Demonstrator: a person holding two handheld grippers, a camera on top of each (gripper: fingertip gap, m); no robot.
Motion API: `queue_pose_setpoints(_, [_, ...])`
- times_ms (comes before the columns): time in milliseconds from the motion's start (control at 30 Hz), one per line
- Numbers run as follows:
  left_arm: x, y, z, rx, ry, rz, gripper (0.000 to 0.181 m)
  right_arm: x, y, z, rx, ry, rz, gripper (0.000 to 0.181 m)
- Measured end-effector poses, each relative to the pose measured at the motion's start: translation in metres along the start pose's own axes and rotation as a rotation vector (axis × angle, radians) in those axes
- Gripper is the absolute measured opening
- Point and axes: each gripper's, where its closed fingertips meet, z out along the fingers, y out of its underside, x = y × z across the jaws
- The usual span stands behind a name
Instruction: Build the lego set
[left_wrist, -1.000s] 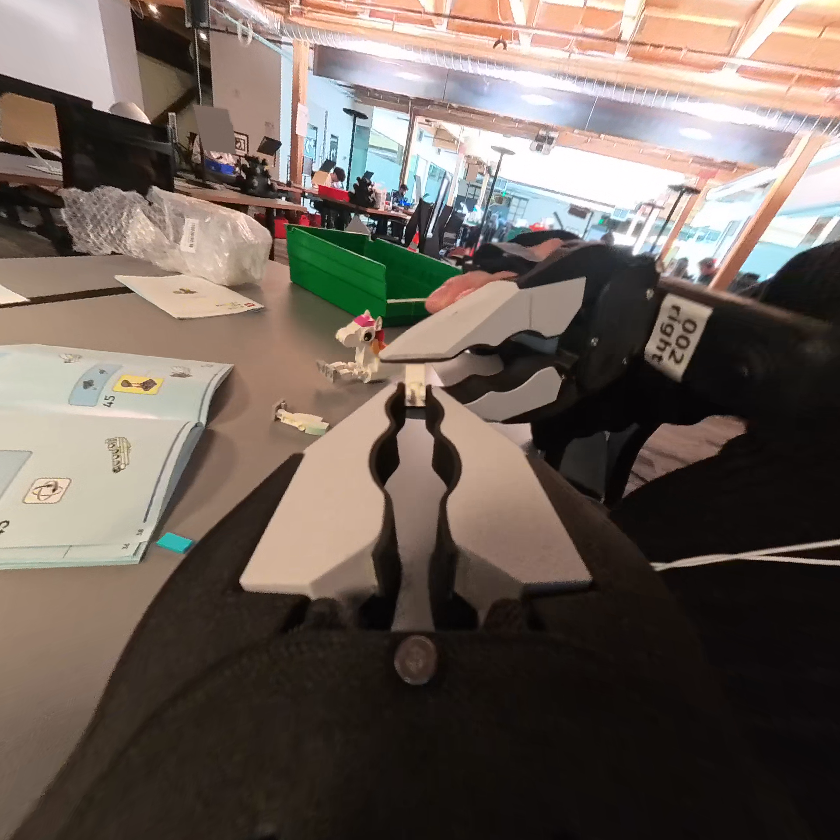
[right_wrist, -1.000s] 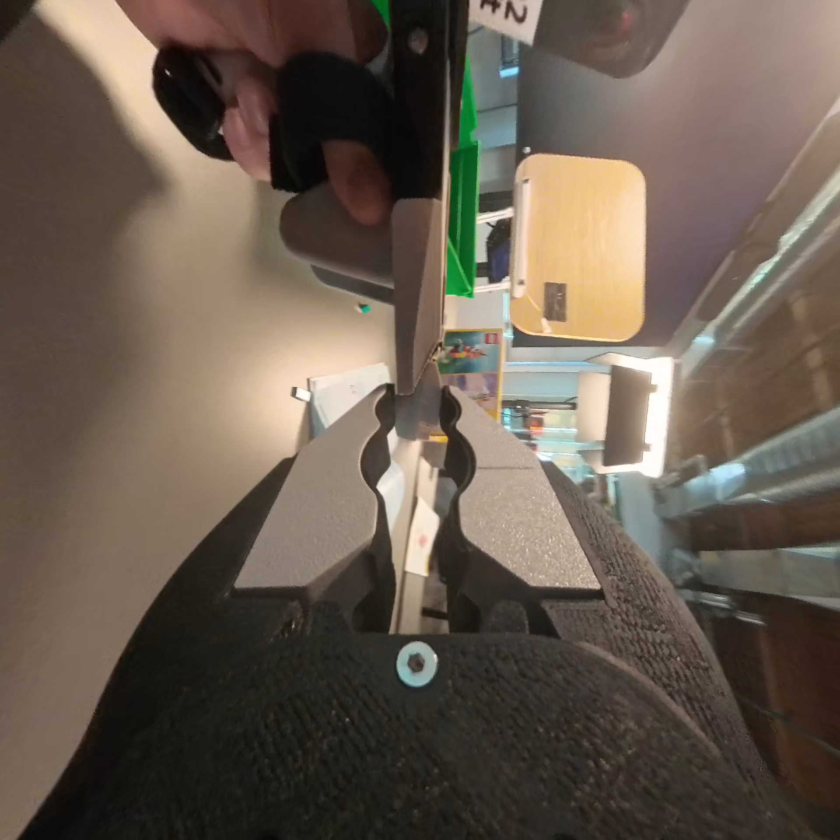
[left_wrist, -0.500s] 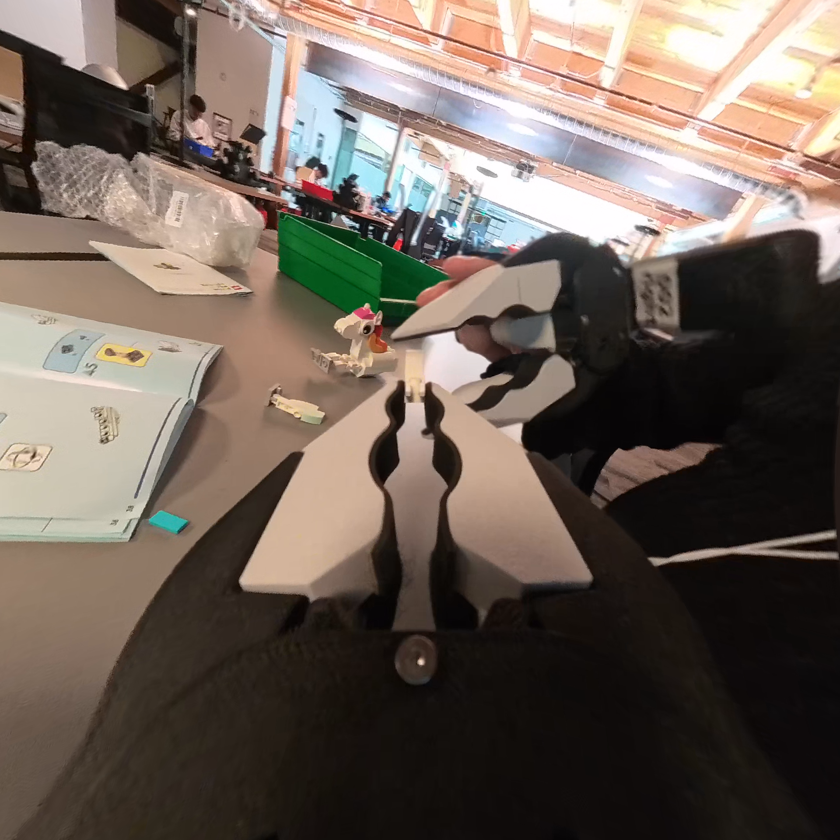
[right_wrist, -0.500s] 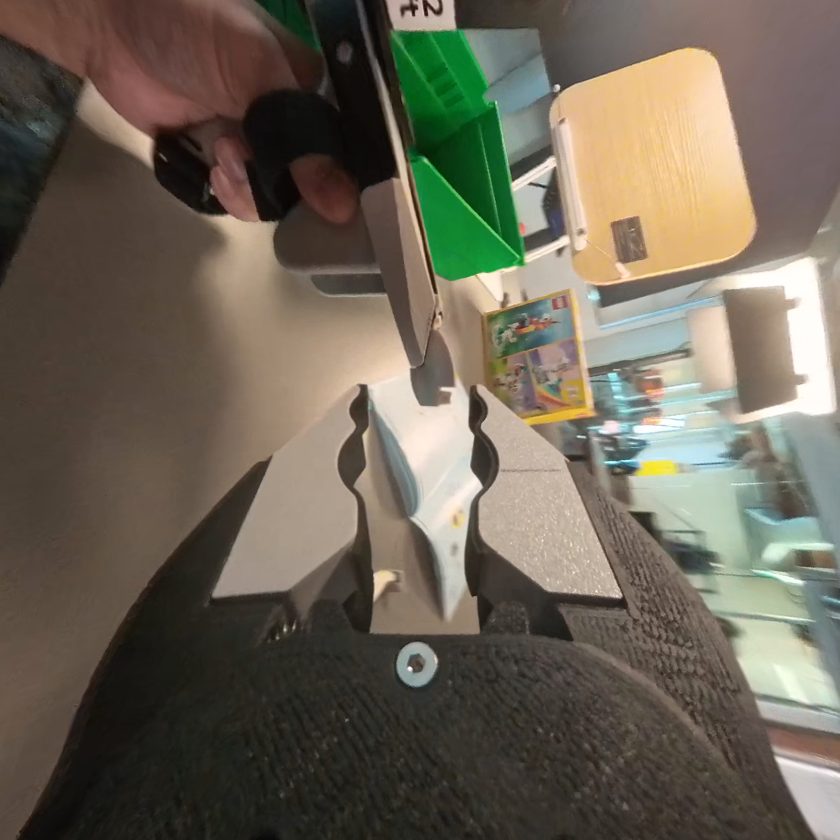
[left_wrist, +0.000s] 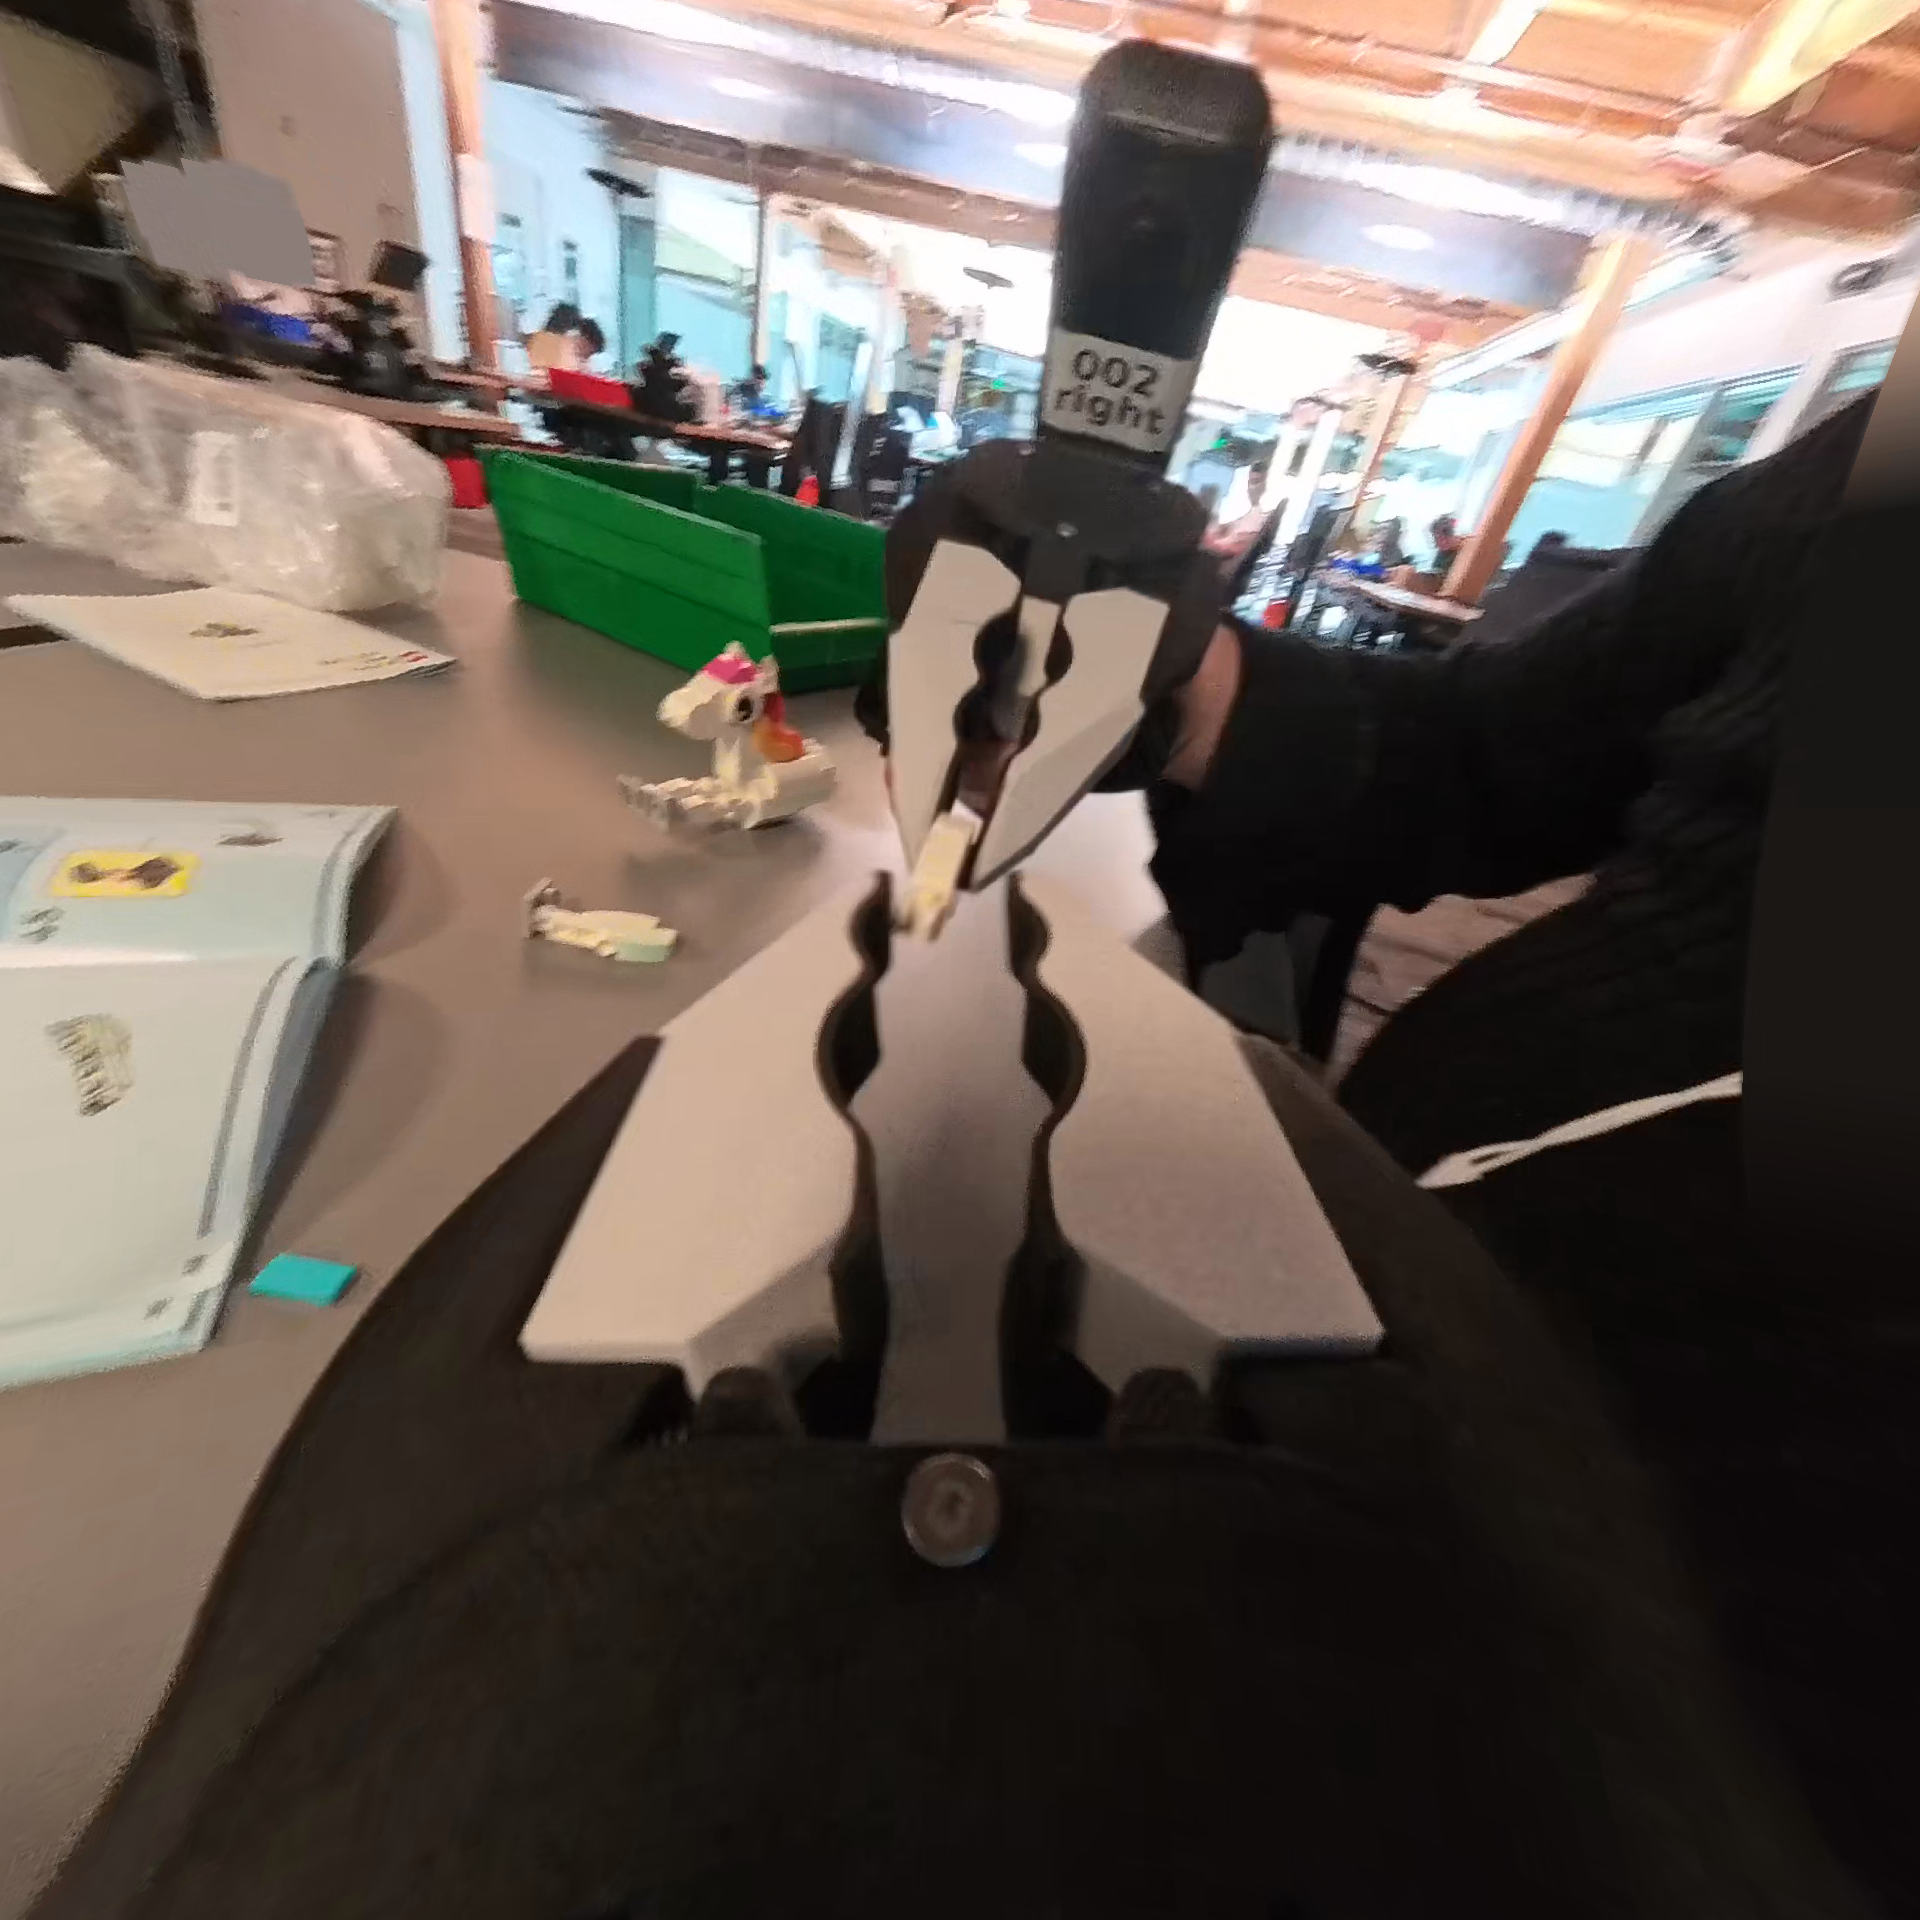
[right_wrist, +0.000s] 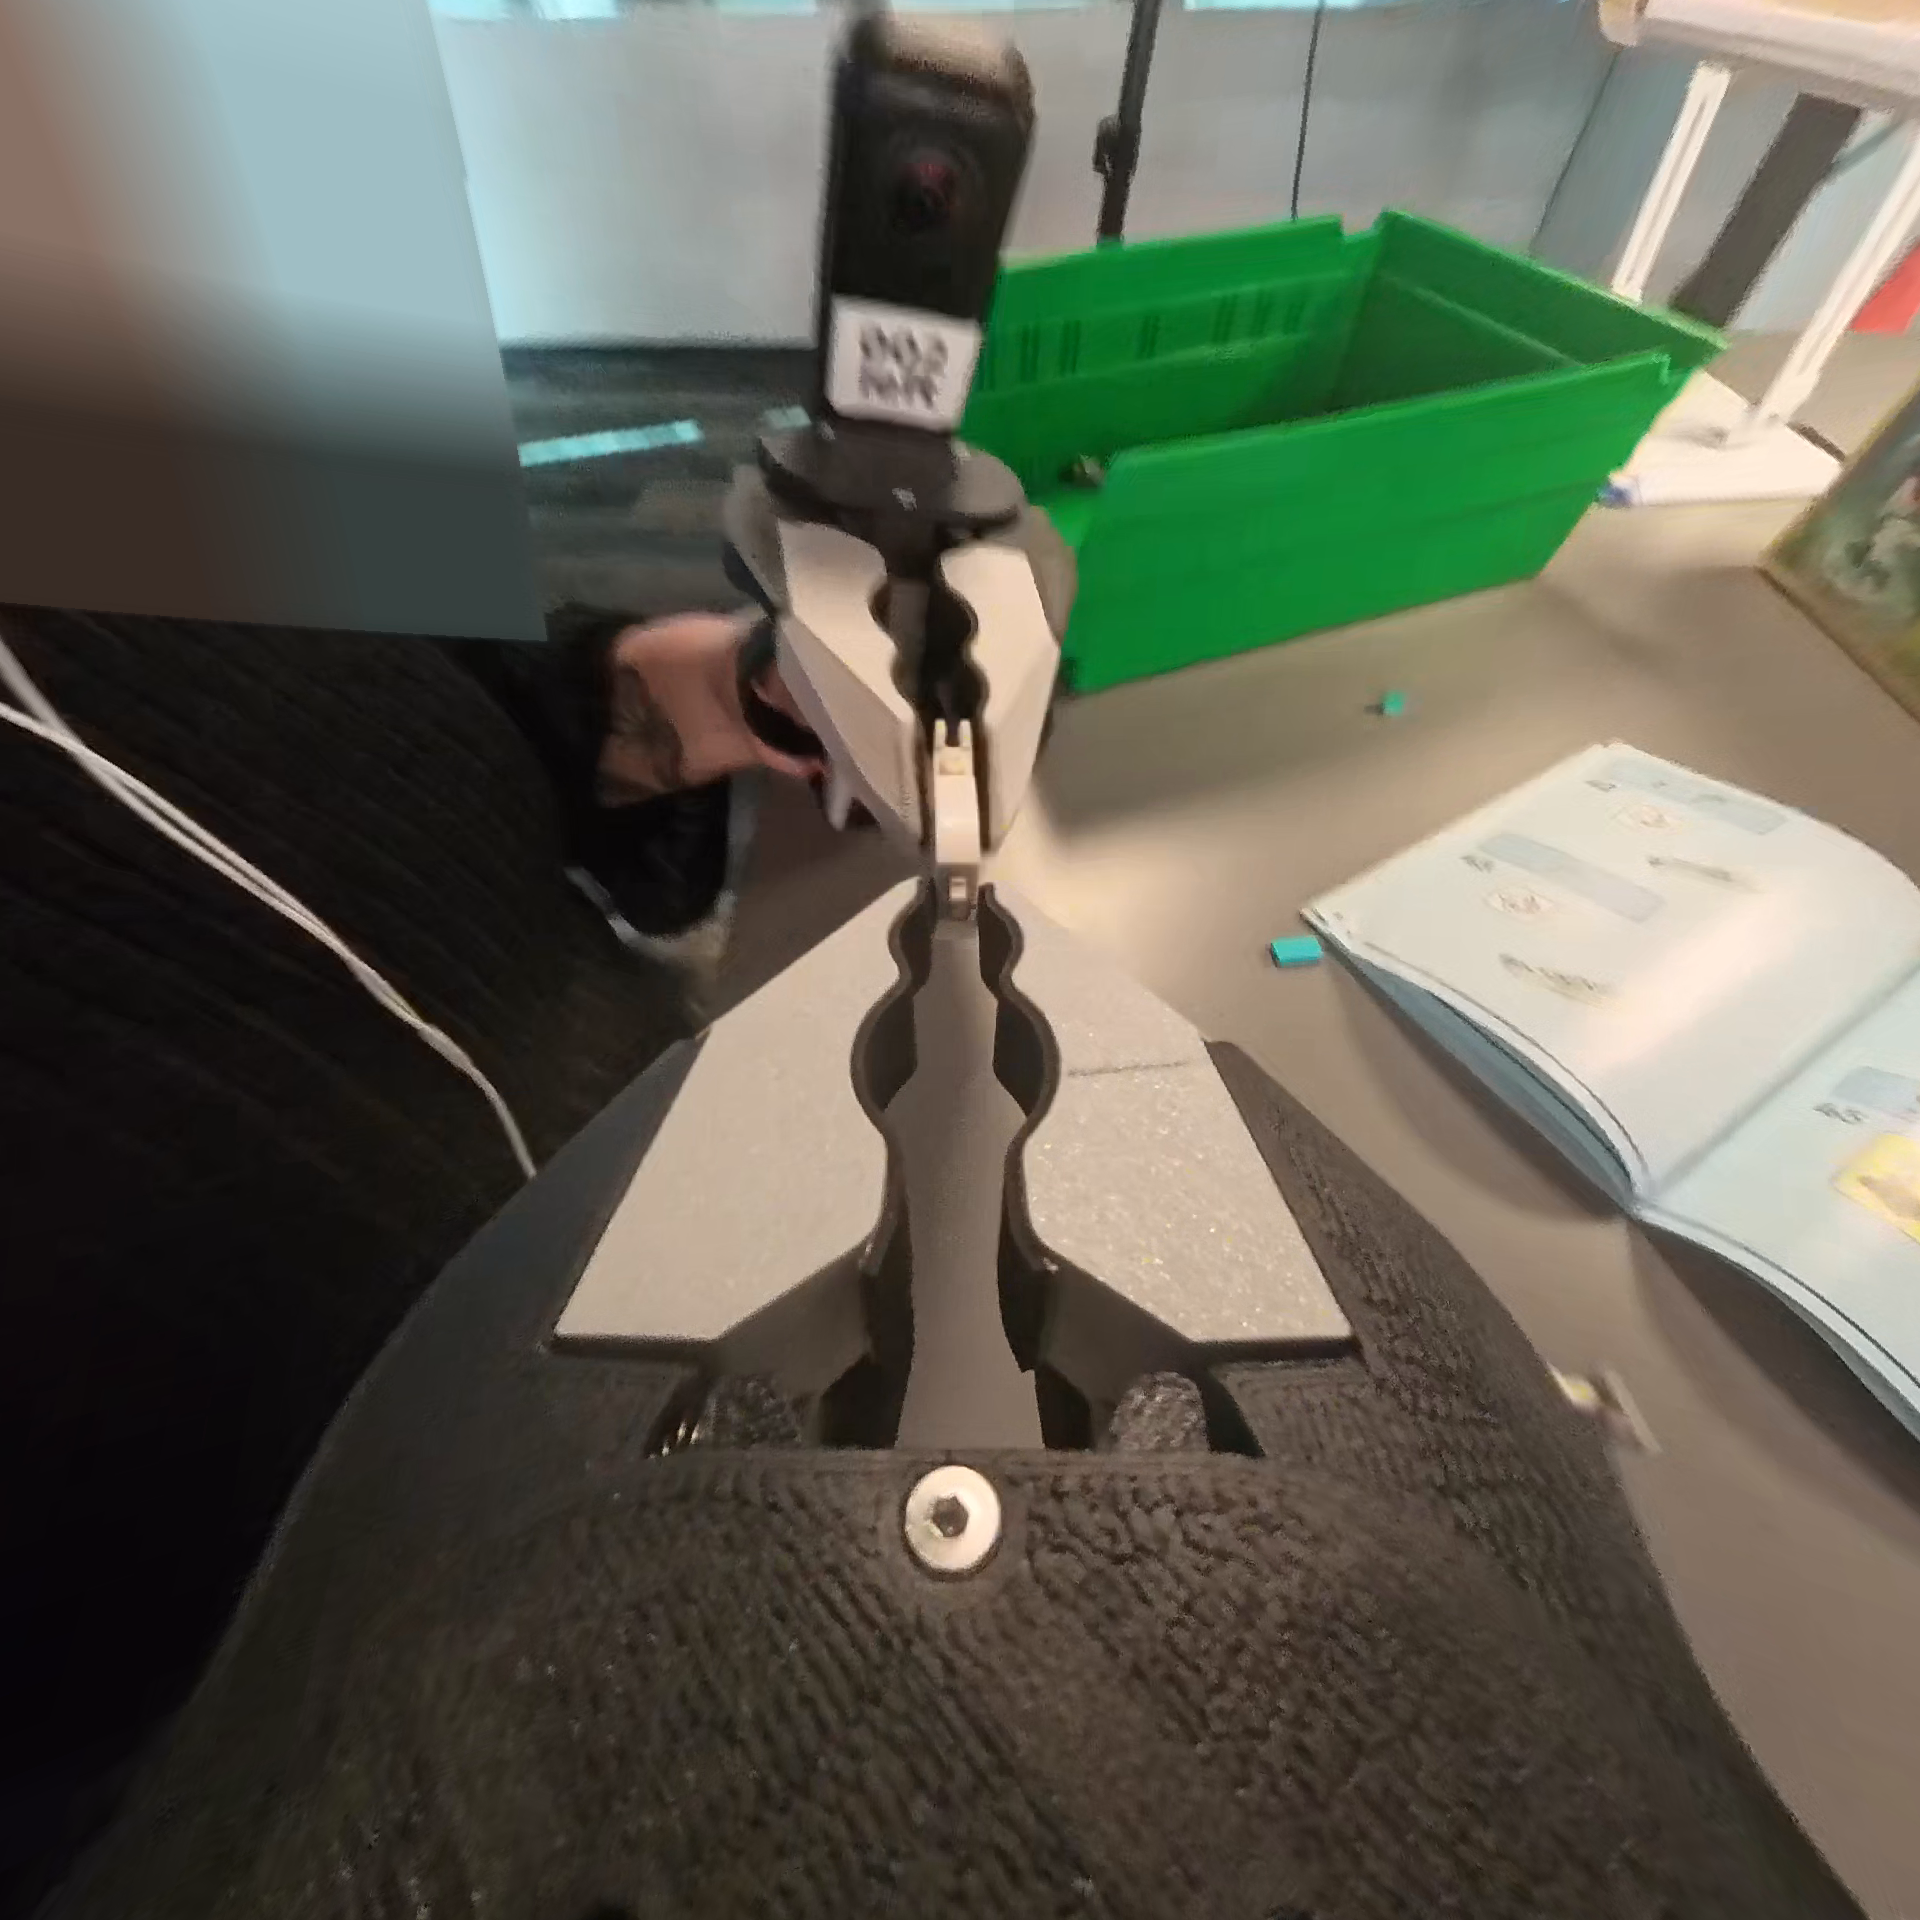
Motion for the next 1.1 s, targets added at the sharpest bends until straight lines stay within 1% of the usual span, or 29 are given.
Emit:
queue_pose_setpoints(33, [-0.007,0.002,-0.001,-0.006,-0.038,0.006,0.030,0.010,0.015,-0.001,-0.064,0.043,-0.027,0.006])
queue_pose_setpoints(67, [-0.014,0.003,-0.002,-0.002,-0.073,0.008,0.035,0.019,0.032,-0.002,-0.131,0.081,-0.049,0.006])
queue_pose_setpoints(133, [-0.022,0.001,-0.006,0.026,-0.110,-0.004,0.040,0.030,0.061,-0.003,-0.230,0.111,-0.052,0.006])
queue_pose_setpoints(167, [-0.024,0.000,-0.007,0.034,-0.111,-0.017,0.041,0.033,0.071,-0.003,-0.251,0.113,-0.041,0.006])
queue_pose_setpoints(333, [-0.036,-0.003,-0.013,0.060,-0.159,-0.061,0.045,0.039,0.098,-0.005,-0.300,0.100,0.000,0.006])
queue_pose_setpoints(467, [-0.042,-0.004,-0.016,0.071,-0.191,-0.073,0.045,0.040,0.108,-0.004,-0.322,0.088,0.008,0.006])
queue_pose_setpoints(567, [-0.045,-0.005,-0.017,0.082,-0.219,-0.070,0.050,0.041,0.110,-0.003,-0.324,0.094,0.014,0.007])
queue_pose_setpoints(767, [-0.047,-0.007,-0.021,0.107,-0.236,-0.084,0.052,0.043,0.111,-0.003,-0.308,0.109,0.023,0.012])
queue_pose_setpoints(900, [-0.047,-0.007,-0.021,0.107,-0.238,-0.082,0.052,0.043,0.106,-0.009,-0.272,0.152,0.016,0.024])
queue_pose_setpoints(967, [-0.044,-0.006,-0.020,0.104,-0.223,-0.071,0.049,0.044,0.094,-0.015,-0.190,0.199,-0.002,0.030])
queue_pose_setpoints(1000, [-0.042,-0.006,-0.020,0.103,-0.215,-0.061,0.047,0.046,0.084,-0.020,-0.128,0.247,-0.030,0.033])
queue_pose_setpoints(1033, [-0.041,-0.006,-0.019,0.101,-0.216,-0.052,0.047,0.051,0.073,-0.025,-0.056,0.316,-0.076,0.032])
queue_pose_setpoints(1100, [-0.038,-0.006,-0.018,0.096,-0.213,-0.036,0.046,0.061,0.053,-0.040,0.097,0.486,-0.183,0.024])
